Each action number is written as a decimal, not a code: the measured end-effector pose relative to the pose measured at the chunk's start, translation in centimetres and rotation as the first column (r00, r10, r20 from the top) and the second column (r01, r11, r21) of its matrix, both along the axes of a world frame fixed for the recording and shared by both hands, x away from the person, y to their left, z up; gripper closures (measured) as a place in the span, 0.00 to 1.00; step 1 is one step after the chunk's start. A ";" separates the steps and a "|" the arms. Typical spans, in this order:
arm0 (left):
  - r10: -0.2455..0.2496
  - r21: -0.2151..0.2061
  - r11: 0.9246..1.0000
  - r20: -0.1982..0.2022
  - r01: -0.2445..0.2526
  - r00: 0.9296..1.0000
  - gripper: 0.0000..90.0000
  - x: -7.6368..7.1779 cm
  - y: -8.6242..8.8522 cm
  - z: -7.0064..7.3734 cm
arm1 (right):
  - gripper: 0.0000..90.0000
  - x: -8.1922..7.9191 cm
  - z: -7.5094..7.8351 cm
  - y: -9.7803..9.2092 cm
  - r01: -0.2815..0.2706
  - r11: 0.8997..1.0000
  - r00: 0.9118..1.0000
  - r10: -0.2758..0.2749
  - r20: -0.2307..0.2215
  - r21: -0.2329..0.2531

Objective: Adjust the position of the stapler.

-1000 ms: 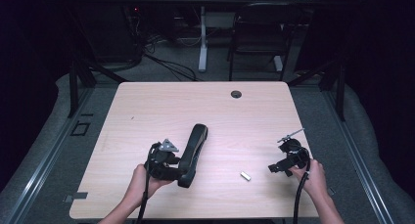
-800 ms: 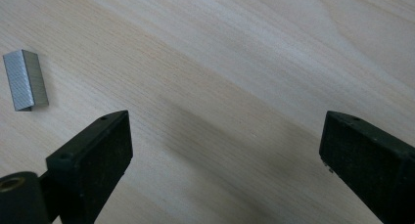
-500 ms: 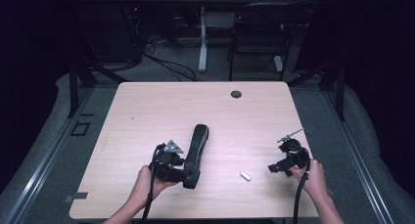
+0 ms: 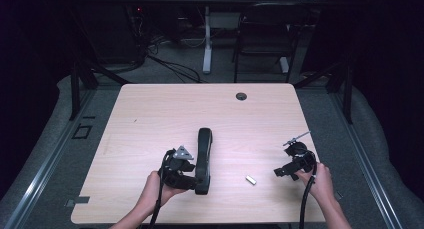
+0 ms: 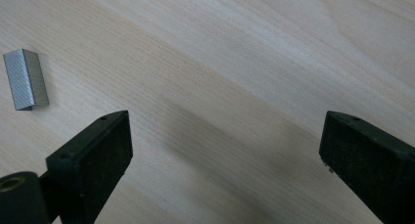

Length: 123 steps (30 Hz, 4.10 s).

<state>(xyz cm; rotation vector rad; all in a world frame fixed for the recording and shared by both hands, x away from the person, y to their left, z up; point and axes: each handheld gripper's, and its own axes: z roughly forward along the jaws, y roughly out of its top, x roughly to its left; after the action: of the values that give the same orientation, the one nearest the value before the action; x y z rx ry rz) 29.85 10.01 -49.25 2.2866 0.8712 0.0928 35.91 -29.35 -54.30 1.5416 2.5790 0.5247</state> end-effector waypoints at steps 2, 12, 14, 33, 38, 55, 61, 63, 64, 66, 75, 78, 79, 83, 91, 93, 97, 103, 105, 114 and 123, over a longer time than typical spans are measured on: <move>-0.016 -0.015 1.000 -0.002 0.016 1.000 0.49 0.0 -0.2 -0.1 | 0.06 0.0 0.0 0.0 0.002 1.000 1.000 -0.002 0.000 0.014; -0.084 -0.054 0.995 0.019 0.085 0.996 0.53 0.0 -2.5 -0.5 | 0.06 0.0 0.2 0.2 0.006 1.000 1.000 -0.006 0.007 0.011; -0.102 -0.062 0.993 0.022 0.103 0.995 0.52 0.1 -2.9 -0.6 | 0.06 0.0 0.2 0.2 0.006 1.000 1.000 -0.007 0.018 0.007; 0.036 0.117 0.992 -0.012 -0.035 0.999 0.00 4.7 4.0 -1.6 | 0.00 -0.7 2.8 3.7 -0.042 0.991 0.997 0.033 0.076 0.127; 0.118 0.114 0.987 -0.069 -0.110 0.991 0.00 7.0 6.2 -2.9 | 0.00 -0.9 3.4 5.4 -0.058 0.980 0.994 0.039 0.102 0.192; 0.224 0.126 0.969 -0.089 -0.212 0.971 0.00 8.7 8.2 -4.1 | 0.00 -0.8 6.0 12.5 -0.139 0.942 0.986 0.102 0.132 0.307; 0.232 0.118 0.968 -0.086 -0.221 0.969 0.00 8.9 8.7 -4.0 | 0.00 -0.8 6.6 15.2 -0.160 0.922 0.985 0.125 0.120 0.352; 0.239 0.114 0.967 -0.083 -0.229 0.967 0.00 9.0 8.9 -4.0 | 0.00 -1.1 6.8 16.2 -0.175 0.922 0.982 0.140 0.123 0.345; 0.238 0.113 0.967 -0.086 -0.228 0.967 0.00 9.0 8.9 -4.1 | 0.00 -1.2 6.8 16.7 -0.178 0.925 0.982 0.145 0.122 0.336; 0.240 0.112 0.967 -0.087 -0.229 0.967 0.00 9.0 8.9 -4.1 | 0.04 -1.4 6.8 17.5 -0.184 0.929 0.981 0.154 0.117 0.322; 0.226 0.124 0.969 -0.097 -0.214 0.969 0.00 9.1 8.6 -4.2 | 0.25 -2.2 5.8 19.7 -0.219 0.948 0.970 0.186 0.157 0.230; 0.227 0.124 0.969 -0.098 -0.215 0.969 0.00 9.1 8.6 -4.2 | 0.33 -2.3 5.3 20.1 -0.208 0.955 0.971 0.174 0.166 0.213; 0.228 0.123 0.969 -0.097 -0.216 0.969 0.00 9.1 8.6 -4.2 | 0.36 -2.3 5.2 20.1 -0.209 0.958 0.970 0.178 0.164 0.198; 0.230 0.124 0.968 -0.104 -0.216 0.968 0.00 9.1 8.7 -4.3 | 0.42 -2.3 5.0 20.1 -0.216 0.958 0.969 0.187 0.164 0.186; 0.226 0.128 0.969 -0.117 -0.211 0.967 0.00 9.2 8.9 -4.4 | 0.44 -2.4 5.0 20.0 -0.230 0.957 0.963 0.199 0.179 0.175; 0.226 0.123 0.970 -0.125 -0.211 0.966 0.00 9.2 8.9 -4.4 | 0.45 -2.2 5.2 19.8 -0.238 0.959 0.963 0.212 0.167 0.156; 0.221 0.122 0.971 -0.130 -0.206 0.967 0.00 9.2 8.9 -4.5 | 0.48 -2.0 5.3 19.2 -0.231 0.960 0.967 0.208 0.150 0.160; 0.215 0.126 0.972 -0.131 -0.198 0.968 0.00 9.2 8.9 -4.5 | 0.52 -1.8 5.6 18.6 -0.227 0.965 0.969 0.211 0.132 0.128; 0.214 0.127 0.972 -0.132 -0.198 0.968 0.00 9.2 8.9 -4.5 | 0.54 -1.7 5.8 18.4 -0.228 0.968 0.969 0.214 0.124 0.106; 0.214 0.127 0.972 -0.135 -0.197 0.967 0.00 9.2 8.6 -4.6 | 0.56 -1.5 5.2 18.4 -0.196 0.976 0.966 0.176 0.189 0.095; 0.209 0.129 0.973 -0.137 -0.192 0.968 0.00 9.2 8.6 -4.7 | 0.55 -1.6 4.3 18.7 -0.215 0.973 0.949 0.187 0.252 0.087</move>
<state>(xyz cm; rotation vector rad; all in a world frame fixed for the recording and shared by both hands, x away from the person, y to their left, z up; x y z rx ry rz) 39.09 18.61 -53.96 2.3281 1.2036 0.0628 34.26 -10.70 -50.02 1.1608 2.5647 0.8368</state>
